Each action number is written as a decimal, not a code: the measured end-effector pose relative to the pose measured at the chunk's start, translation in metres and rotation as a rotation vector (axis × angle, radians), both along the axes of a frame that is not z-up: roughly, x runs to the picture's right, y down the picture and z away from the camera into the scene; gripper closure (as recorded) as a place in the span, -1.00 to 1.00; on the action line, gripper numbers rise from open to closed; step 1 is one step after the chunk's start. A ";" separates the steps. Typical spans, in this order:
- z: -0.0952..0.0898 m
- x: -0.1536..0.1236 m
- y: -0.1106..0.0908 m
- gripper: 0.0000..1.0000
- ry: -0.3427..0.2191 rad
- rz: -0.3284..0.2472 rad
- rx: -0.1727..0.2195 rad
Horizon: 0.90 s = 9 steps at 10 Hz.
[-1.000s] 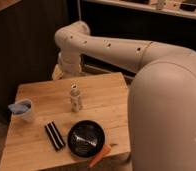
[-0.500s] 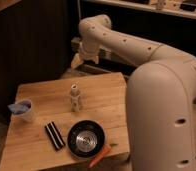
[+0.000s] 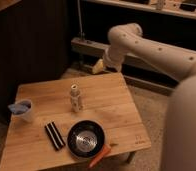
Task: Move the arm in a circular motion
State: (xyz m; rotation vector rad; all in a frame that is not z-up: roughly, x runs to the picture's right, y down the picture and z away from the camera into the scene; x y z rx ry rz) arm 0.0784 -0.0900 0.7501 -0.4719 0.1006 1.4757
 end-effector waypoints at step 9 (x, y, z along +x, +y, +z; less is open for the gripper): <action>-0.080 -0.037 0.135 -0.60 -0.104 -0.029 -0.130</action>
